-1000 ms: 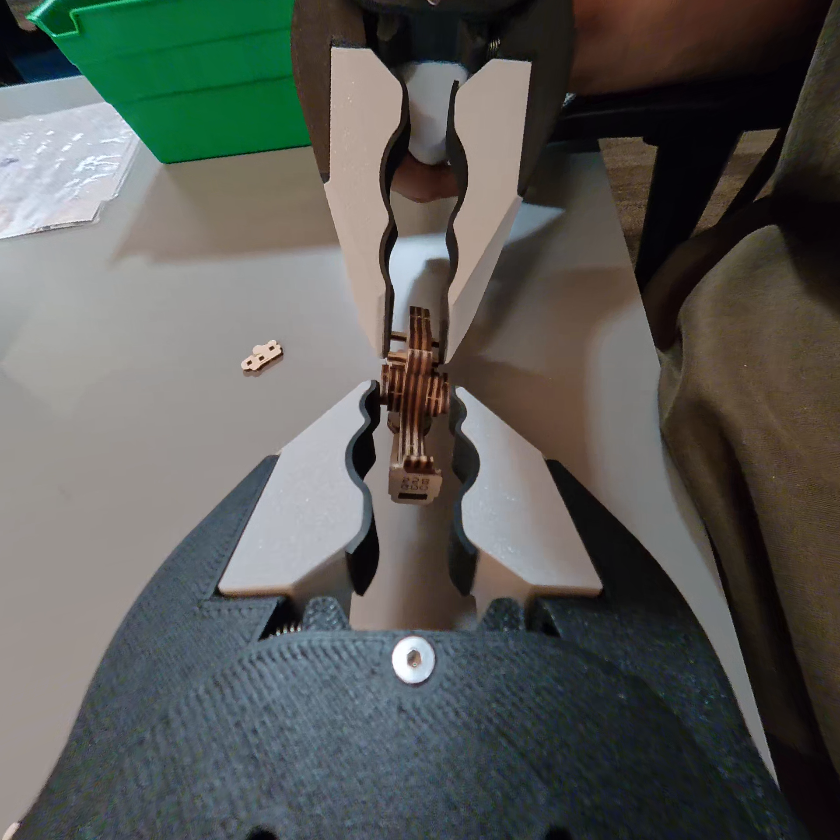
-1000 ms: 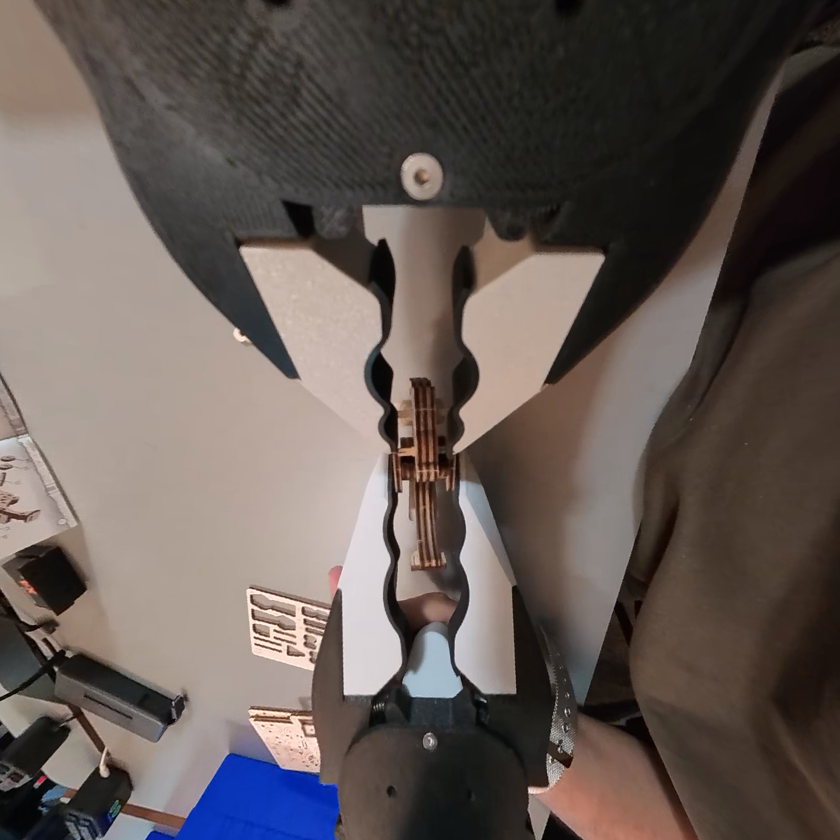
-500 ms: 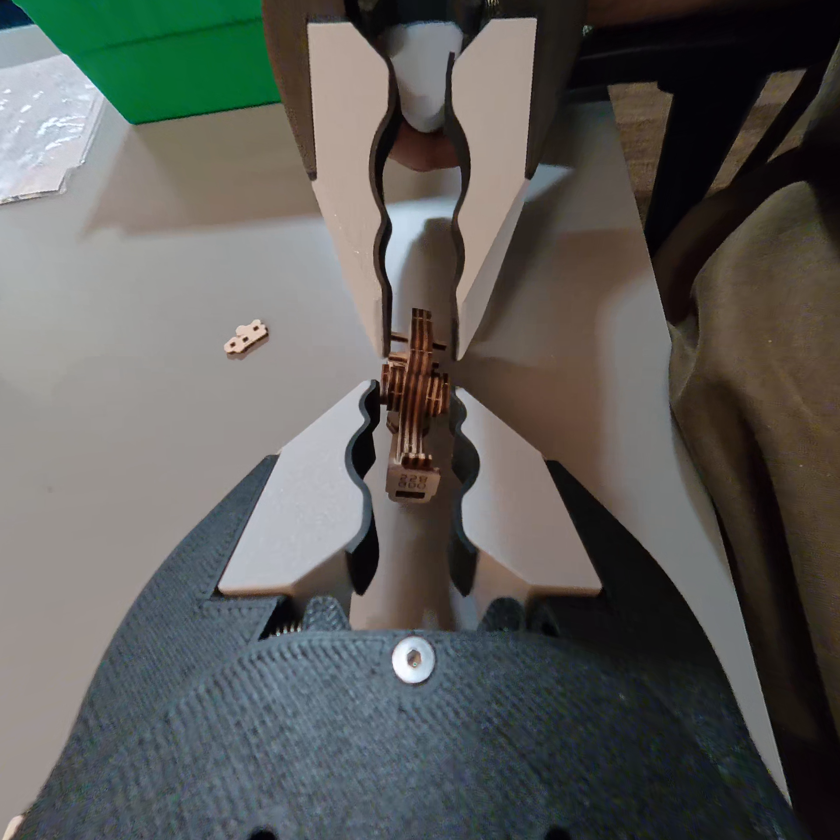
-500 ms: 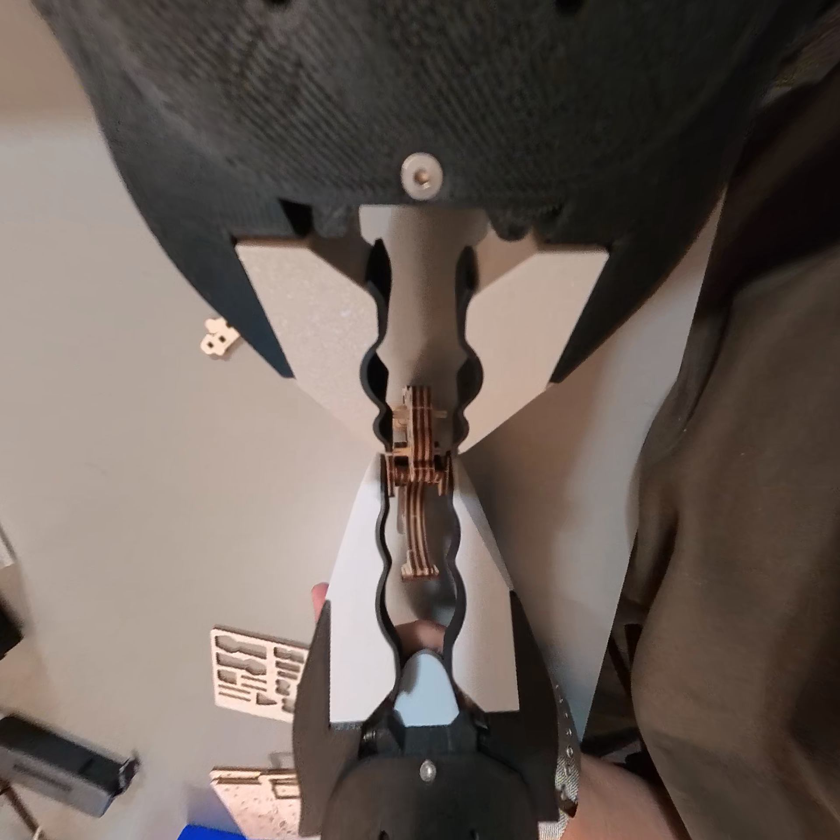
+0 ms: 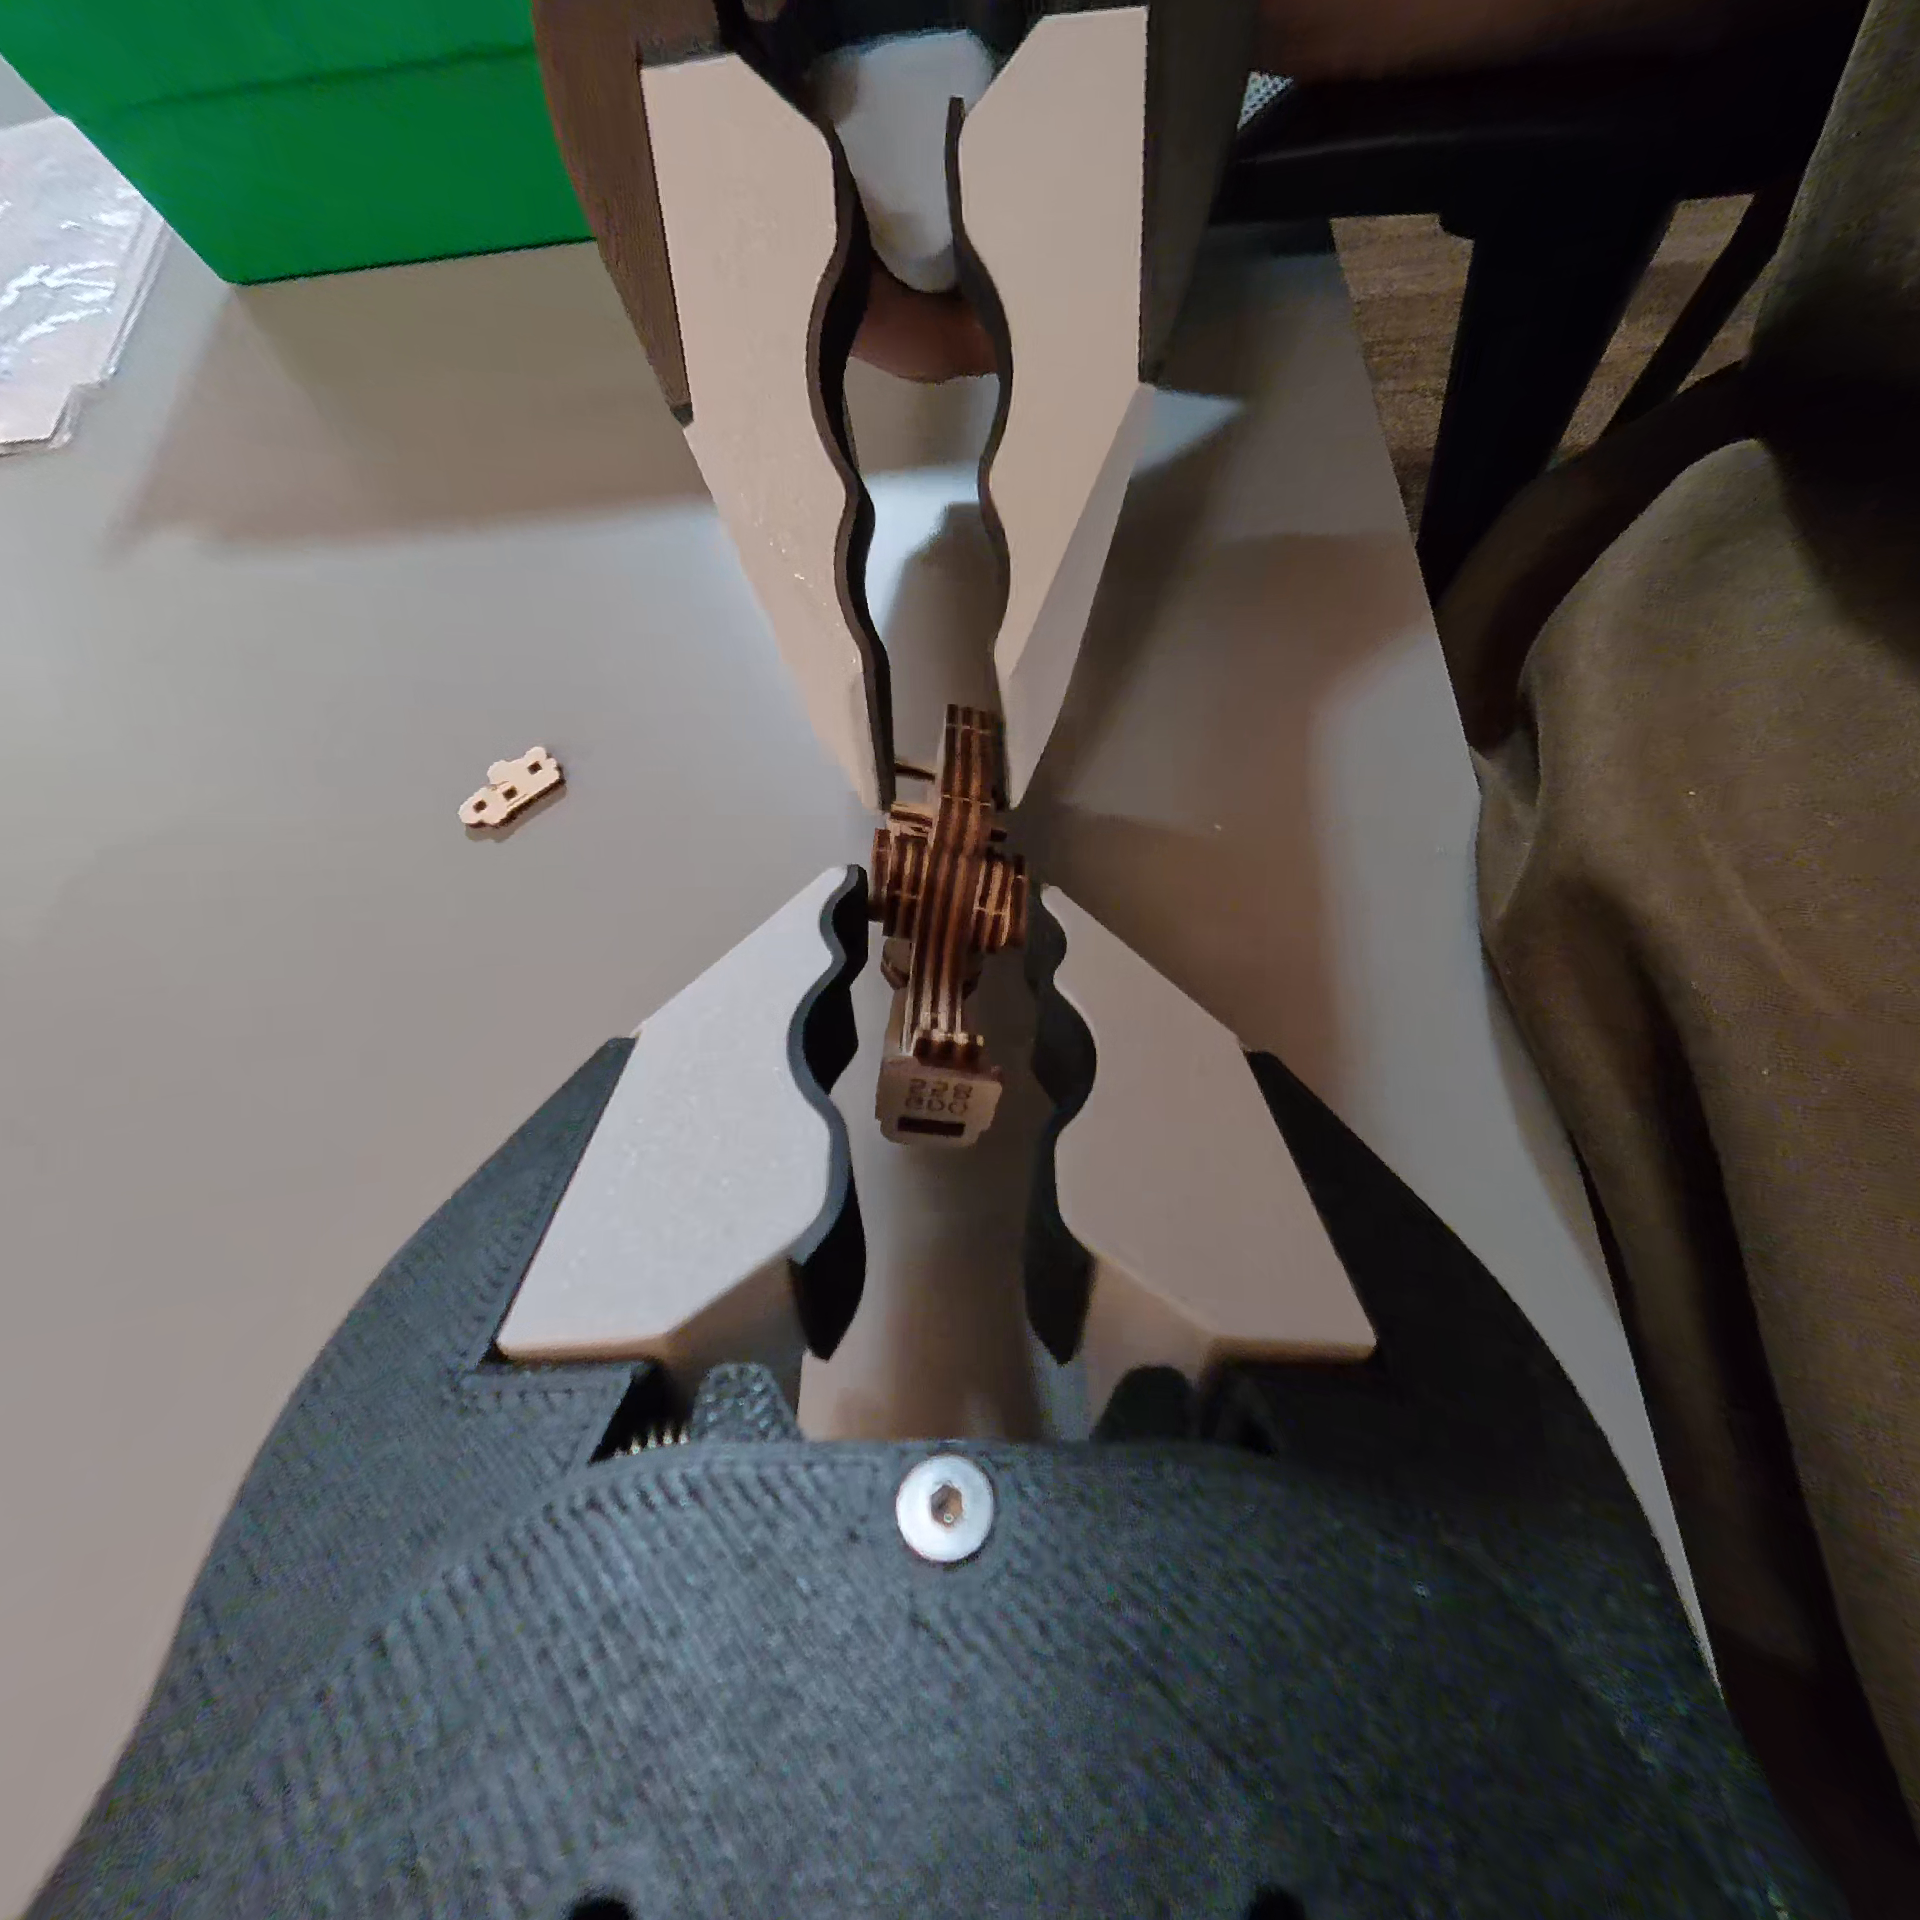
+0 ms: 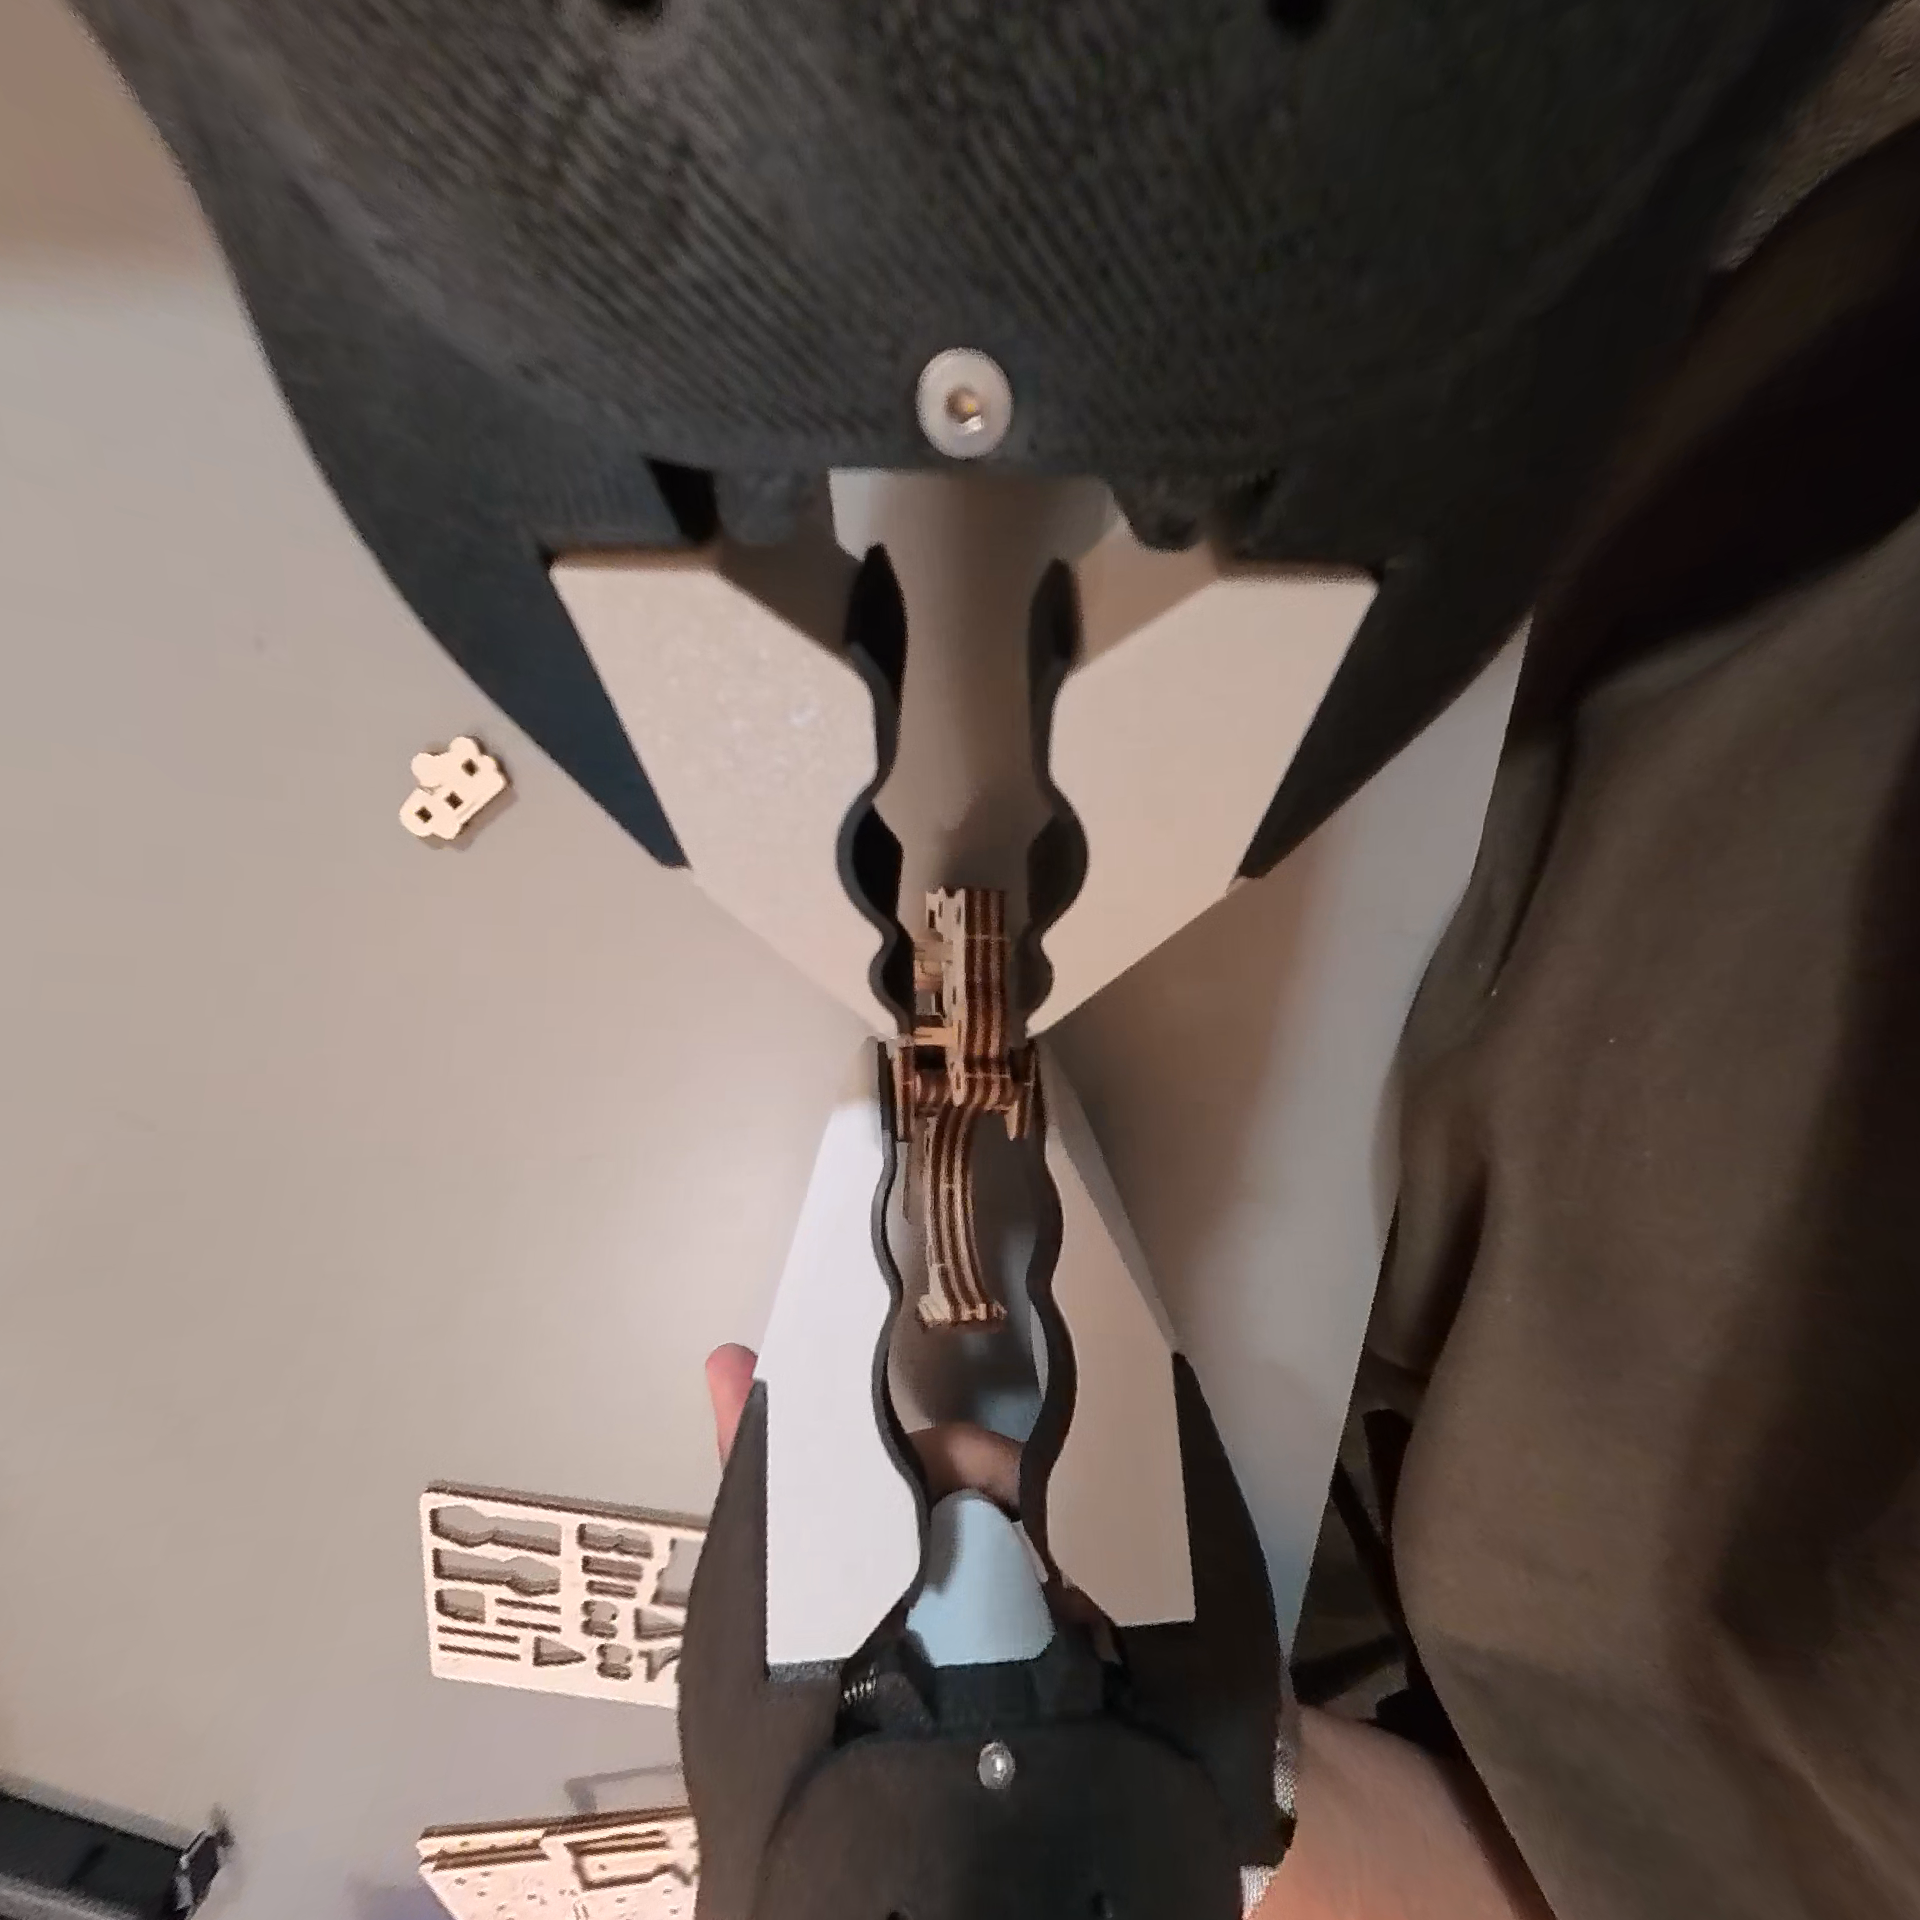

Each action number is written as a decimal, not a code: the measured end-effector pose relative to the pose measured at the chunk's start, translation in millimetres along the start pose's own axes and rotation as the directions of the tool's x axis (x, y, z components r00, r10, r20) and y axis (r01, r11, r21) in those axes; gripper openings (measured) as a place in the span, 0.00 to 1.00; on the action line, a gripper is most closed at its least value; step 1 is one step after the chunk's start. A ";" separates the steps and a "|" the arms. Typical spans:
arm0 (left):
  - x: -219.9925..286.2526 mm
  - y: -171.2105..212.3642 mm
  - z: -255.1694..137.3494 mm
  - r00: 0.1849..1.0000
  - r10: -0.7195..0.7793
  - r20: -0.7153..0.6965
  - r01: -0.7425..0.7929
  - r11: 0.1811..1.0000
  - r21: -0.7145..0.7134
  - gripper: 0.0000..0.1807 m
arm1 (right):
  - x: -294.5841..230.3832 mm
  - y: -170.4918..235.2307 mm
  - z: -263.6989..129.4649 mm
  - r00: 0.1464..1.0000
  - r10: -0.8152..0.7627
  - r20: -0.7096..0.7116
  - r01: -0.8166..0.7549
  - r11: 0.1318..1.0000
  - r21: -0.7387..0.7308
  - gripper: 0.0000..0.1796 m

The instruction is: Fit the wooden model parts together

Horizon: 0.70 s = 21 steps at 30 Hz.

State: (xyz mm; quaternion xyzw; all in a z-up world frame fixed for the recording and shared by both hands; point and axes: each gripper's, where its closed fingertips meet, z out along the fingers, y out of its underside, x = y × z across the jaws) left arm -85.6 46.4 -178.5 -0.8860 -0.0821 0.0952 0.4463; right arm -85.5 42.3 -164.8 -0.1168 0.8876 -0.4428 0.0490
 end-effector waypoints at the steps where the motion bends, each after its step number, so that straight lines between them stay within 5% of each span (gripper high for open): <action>1: 0.1 0.2 0.2 1.000 0.000 0.000 0.000 1.000 -0.001 0.14 | 0.0 0.2 0.2 1.000 -0.004 -0.001 0.004 1.000 -0.001 0.09; 21: -5.1 0.2 -3.5 0.999 -0.035 0.004 0.035 0.999 0.015 0.14 | 6.2 -5.1 0.0 0.995 -0.066 -0.080 0.065 0.998 -0.018 0.05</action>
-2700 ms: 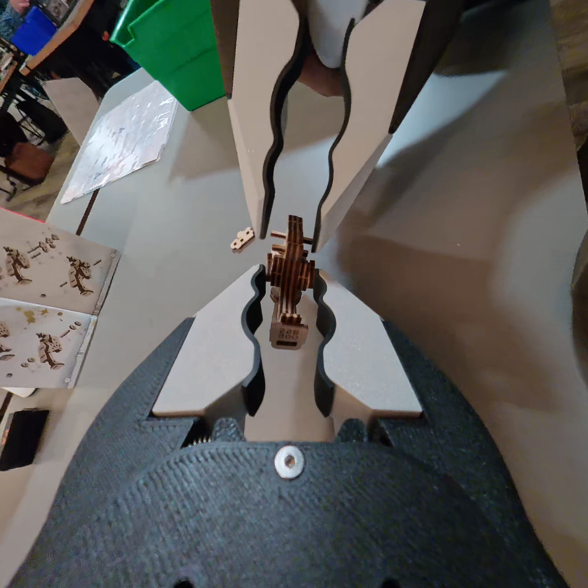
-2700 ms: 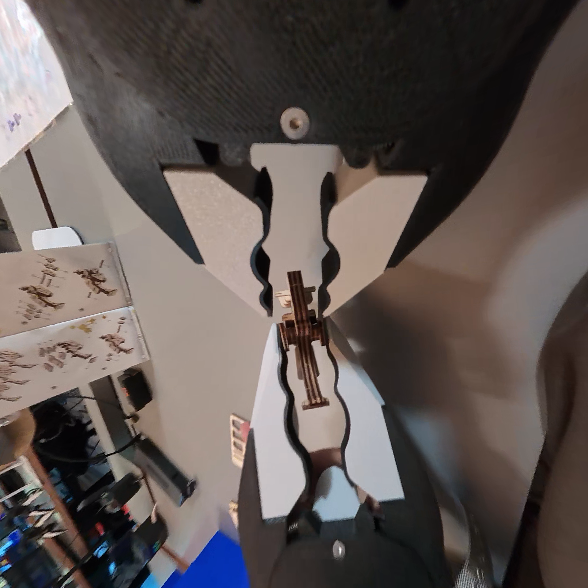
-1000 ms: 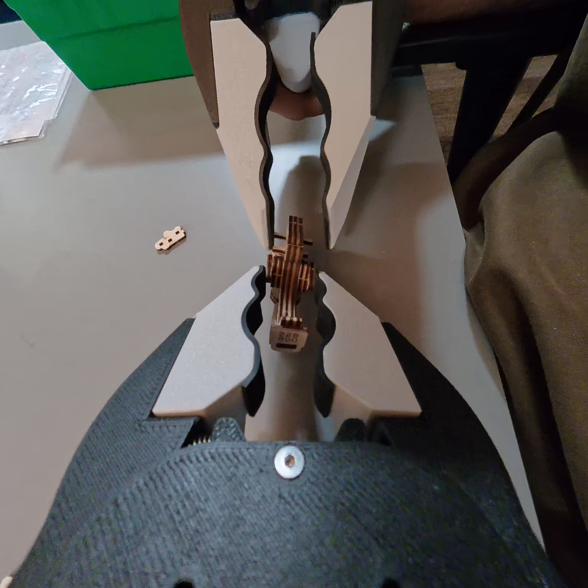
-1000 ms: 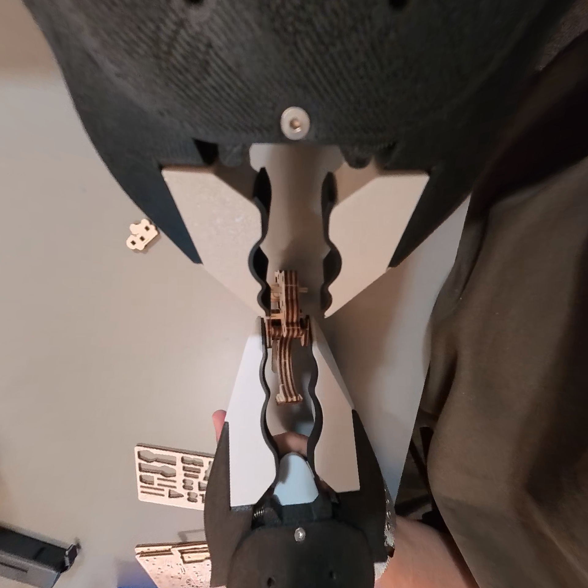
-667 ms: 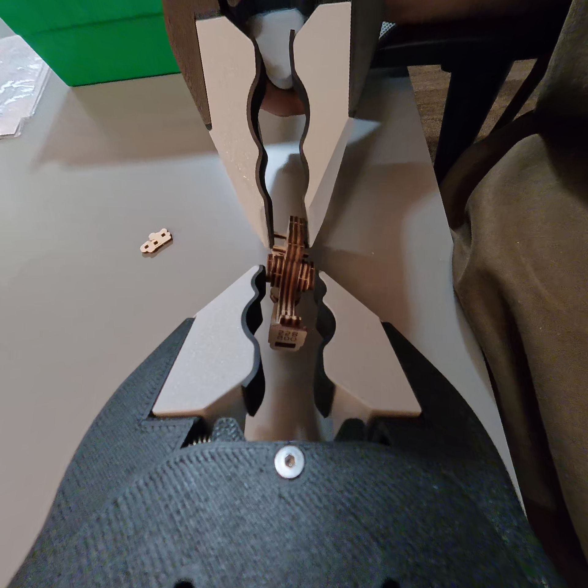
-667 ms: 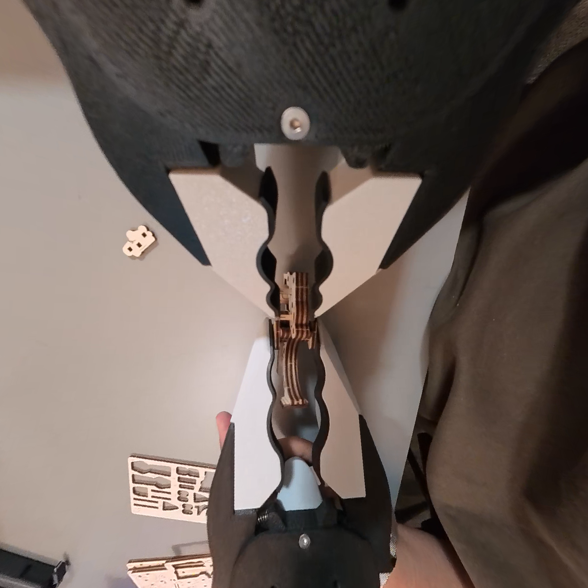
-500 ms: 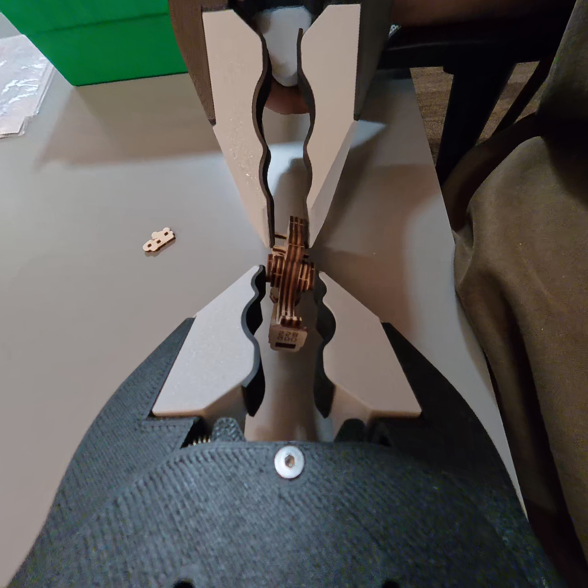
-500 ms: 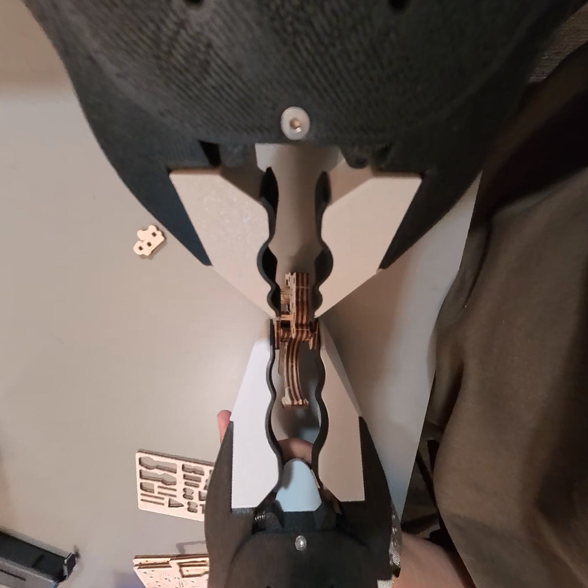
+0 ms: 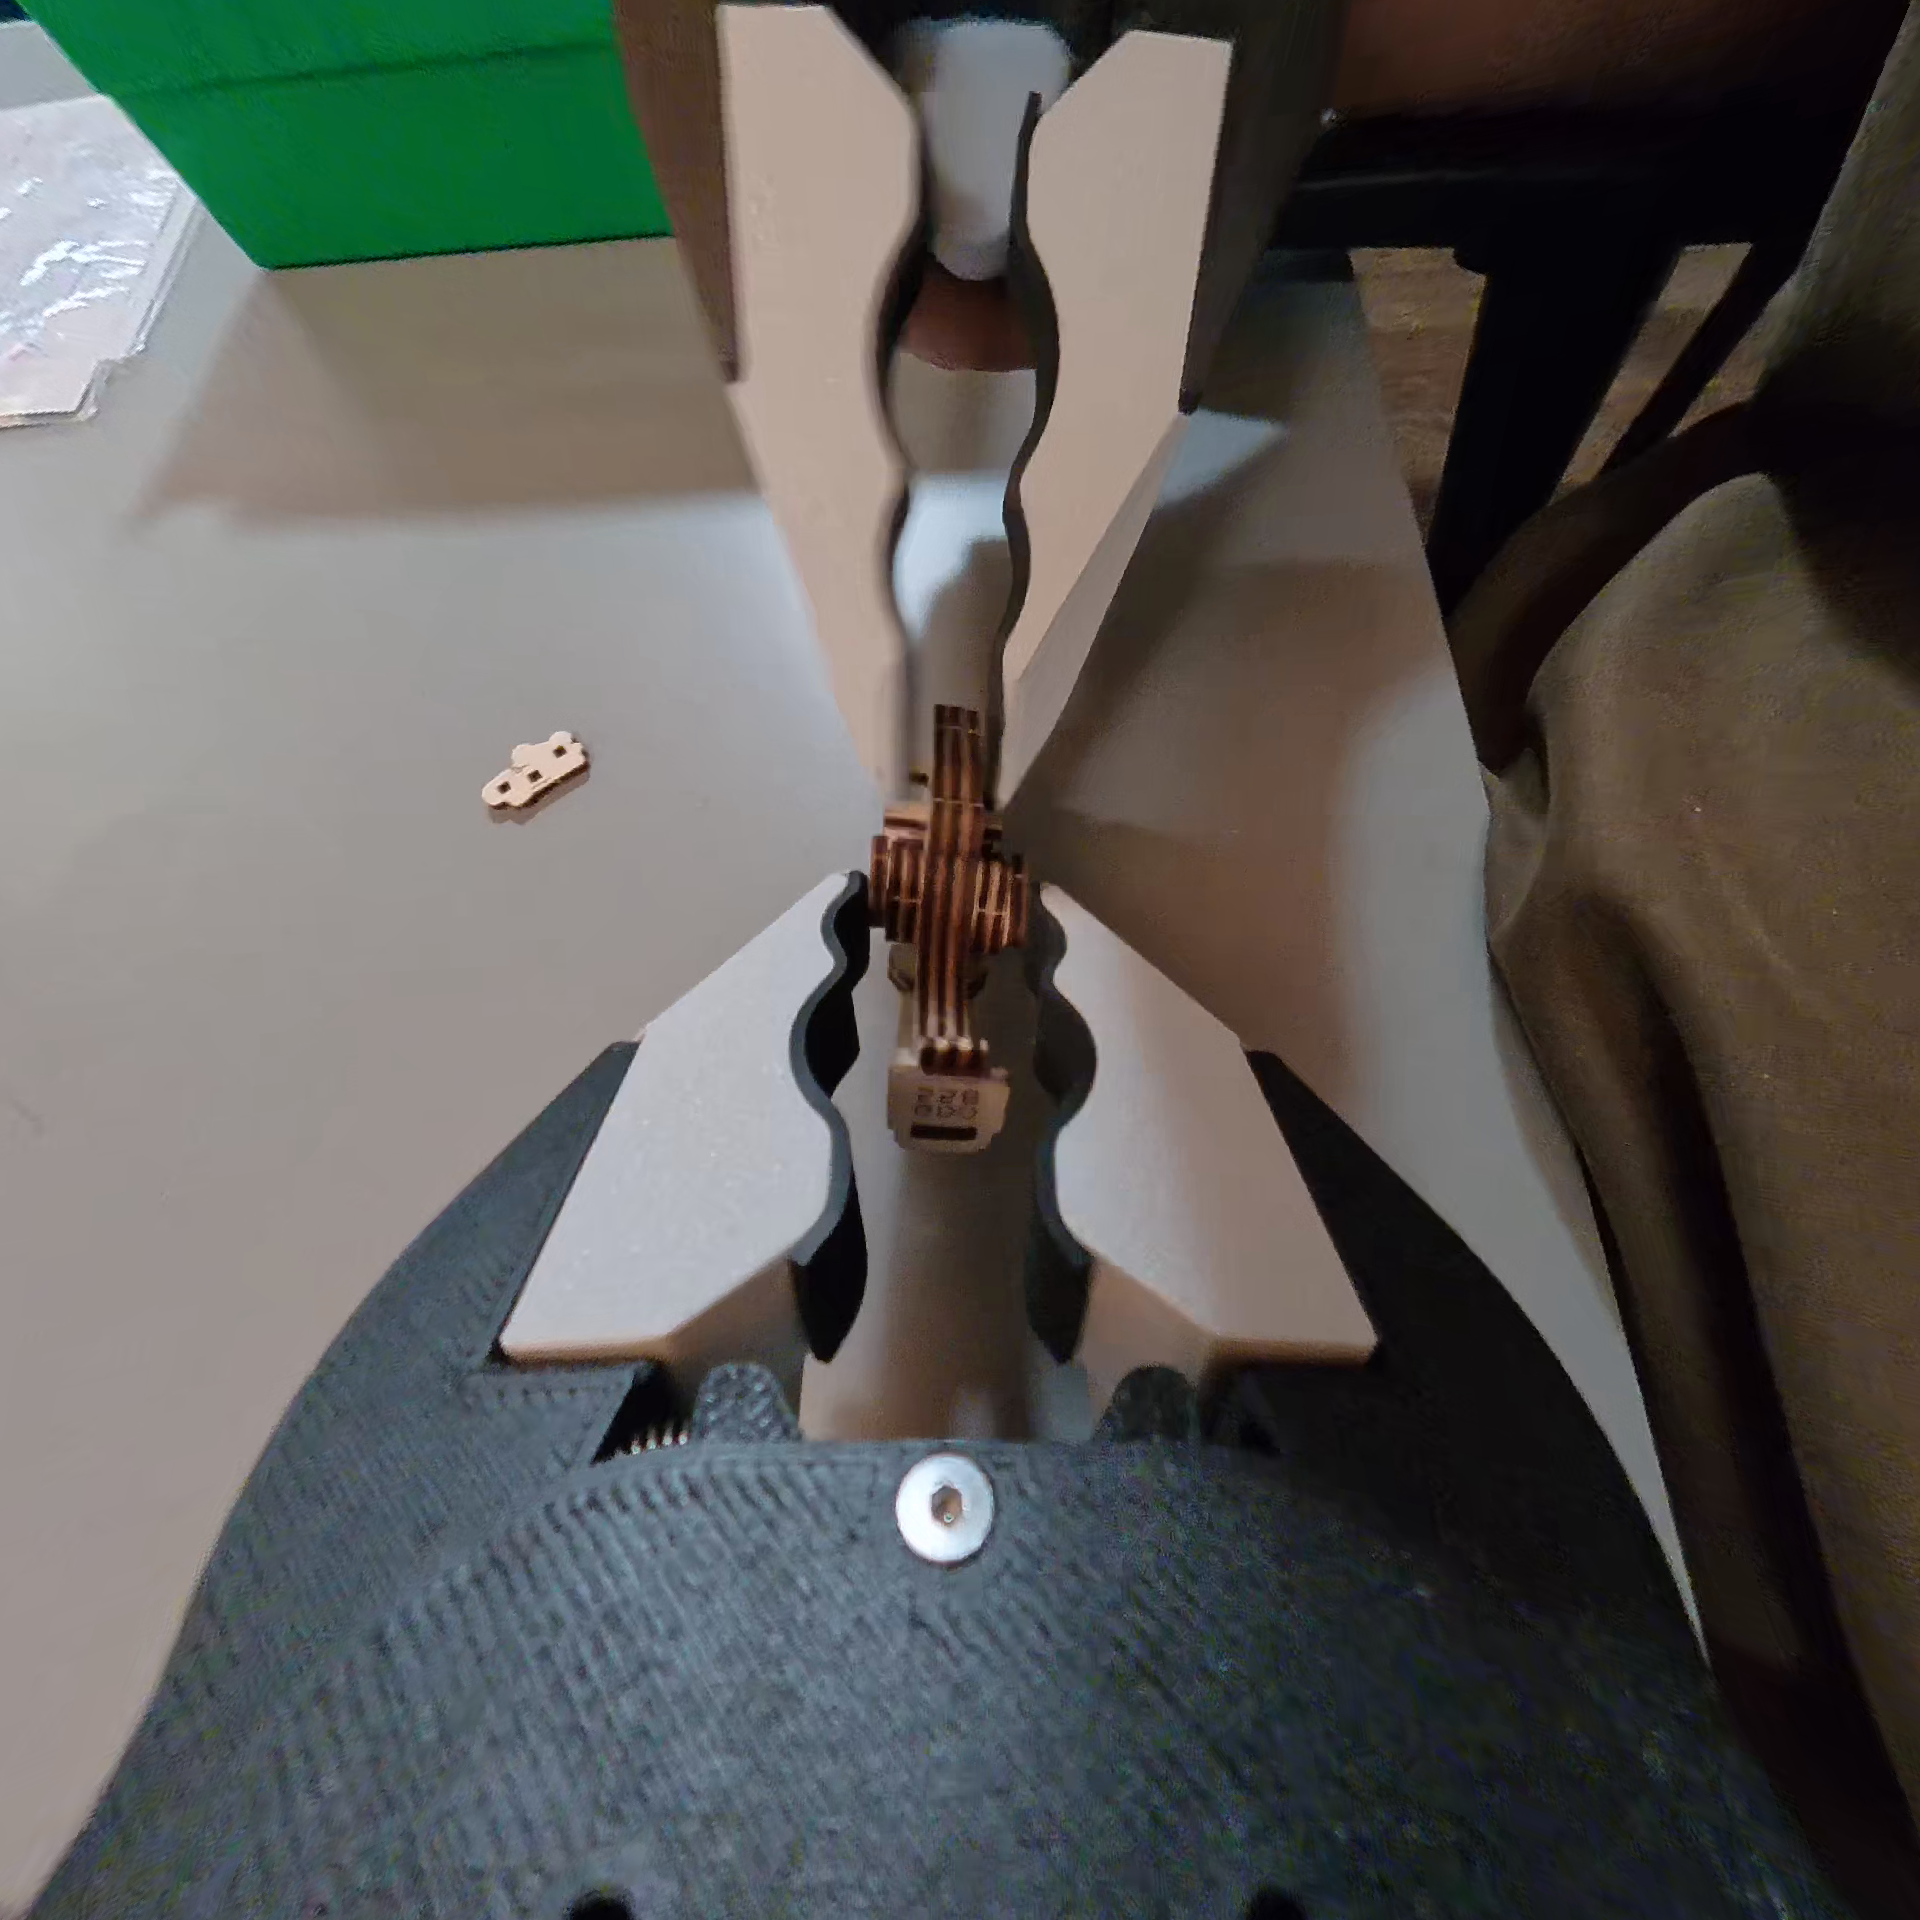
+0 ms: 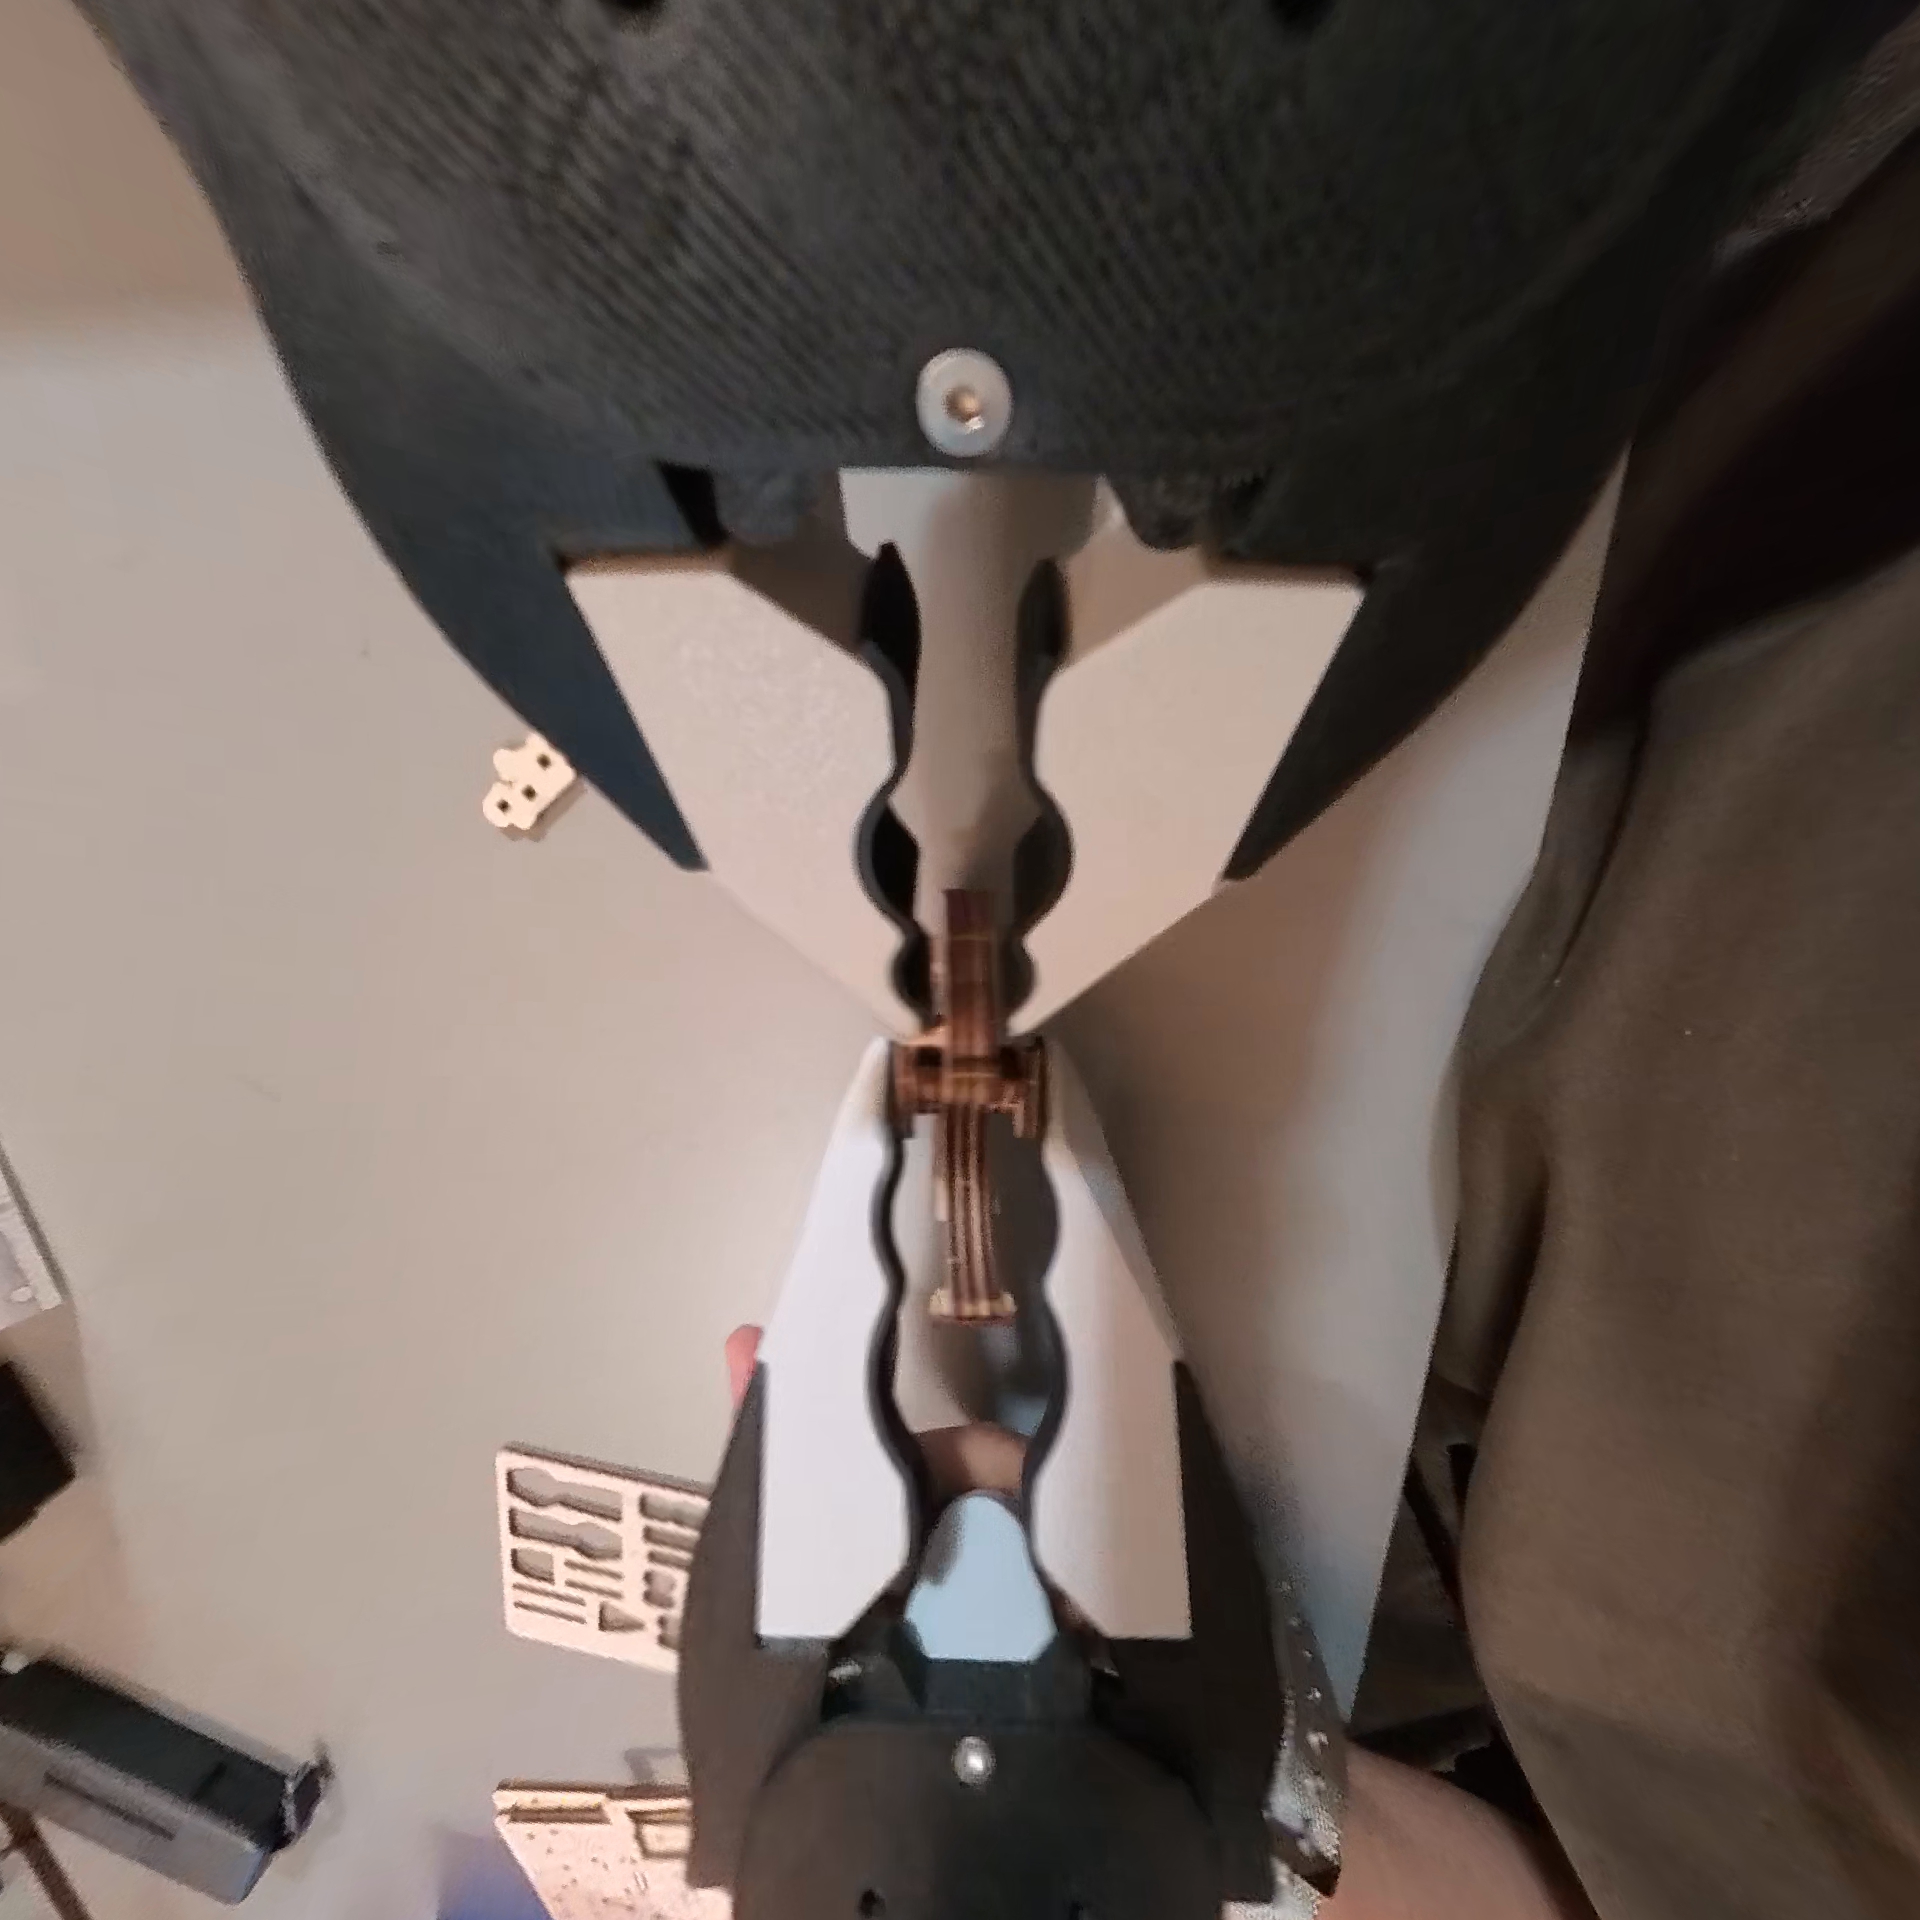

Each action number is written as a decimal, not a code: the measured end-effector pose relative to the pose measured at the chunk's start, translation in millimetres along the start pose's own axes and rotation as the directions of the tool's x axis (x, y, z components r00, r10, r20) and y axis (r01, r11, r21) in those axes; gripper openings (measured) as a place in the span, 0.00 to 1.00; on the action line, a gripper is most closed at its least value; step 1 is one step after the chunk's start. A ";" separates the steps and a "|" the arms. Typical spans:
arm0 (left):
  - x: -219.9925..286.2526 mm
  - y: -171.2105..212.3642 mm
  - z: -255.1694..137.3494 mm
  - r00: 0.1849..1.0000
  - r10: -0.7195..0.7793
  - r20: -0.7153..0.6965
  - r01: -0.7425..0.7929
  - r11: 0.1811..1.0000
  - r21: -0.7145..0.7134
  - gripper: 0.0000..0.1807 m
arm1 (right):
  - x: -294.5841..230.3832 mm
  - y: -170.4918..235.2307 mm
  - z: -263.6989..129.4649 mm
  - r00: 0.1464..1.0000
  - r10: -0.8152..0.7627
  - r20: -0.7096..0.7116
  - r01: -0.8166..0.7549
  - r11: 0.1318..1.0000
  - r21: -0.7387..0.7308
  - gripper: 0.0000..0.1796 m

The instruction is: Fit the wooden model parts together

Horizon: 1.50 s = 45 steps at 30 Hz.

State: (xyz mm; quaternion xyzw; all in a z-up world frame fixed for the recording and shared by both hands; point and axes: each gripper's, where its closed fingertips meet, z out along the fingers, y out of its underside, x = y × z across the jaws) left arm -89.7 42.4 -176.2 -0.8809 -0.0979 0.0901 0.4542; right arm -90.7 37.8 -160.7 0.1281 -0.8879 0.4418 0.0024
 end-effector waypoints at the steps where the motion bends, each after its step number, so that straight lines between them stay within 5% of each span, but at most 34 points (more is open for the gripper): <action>1: -0.4 -1.3 -0.7 1.000 -0.014 -0.006 0.014 1.000 0.011 0.14 | 0.0 -2.2 -0.5 1.000 -0.008 -0.005 0.008 1.000 0.015 0.04; 7: 3.2 -4.5 -0.9 0.999 -0.024 -0.031 0.025 0.999 0.027 0.14 | 5.9 -3.3 -3.9 1.000 0.006 -0.029 -0.005 0.999 0.035 0.15; 19: 4.9 -5.0 -1.3 0.999 -0.014 -0.035 0.015 0.999 0.031 0.14 | -1.8 -4.9 -2.9 1.000 -0.009 0.011 0.008 0.999 0.043 0.08; 23: 4.4 -5.2 -3.4 0.999 -0.023 -0.042 0.025 0.999 0.040 0.14 | 7.9 -6.4 -3.0 0.999 0.003 -0.048 0.000 0.998 0.060 0.20; 26: 5.5 -6.5 -3.3 0.999 -0.008 -0.039 0.009 0.999 0.042 0.14 | -3.7 -6.6 -3.2 1.000 0.008 0.029 -0.010 0.998 0.066 0.09; 31: 4.5 -5.8 -3.3 0.999 -0.011 -0.034 0.012 0.999 0.040 0.14 | -1.3 -7.0 -2.6 1.000 -0.008 0.000 0.008 0.998 0.056 0.08; 35: 2.6 -4.8 -5.2 0.999 -0.021 -0.034 0.022 0.999 0.041 0.14 | 13.6 -6.5 -2.1 0.997 0.023 -0.078 -0.017 0.997 0.076 0.25; 39: 2.8 -4.4 -5.0 0.999 -0.012 -0.031 0.014 0.999 0.038 0.14 | -1.3 -5.8 0.2 1.000 0.022 0.019 -0.023 0.997 0.078 0.08; 45: -1.1 -6.8 -7.8 0.999 -0.027 -0.019 0.028 0.998 0.057 0.14 | 8.7 -9.7 -1.7 0.998 0.018 -0.053 -0.013 0.995 0.096 0.14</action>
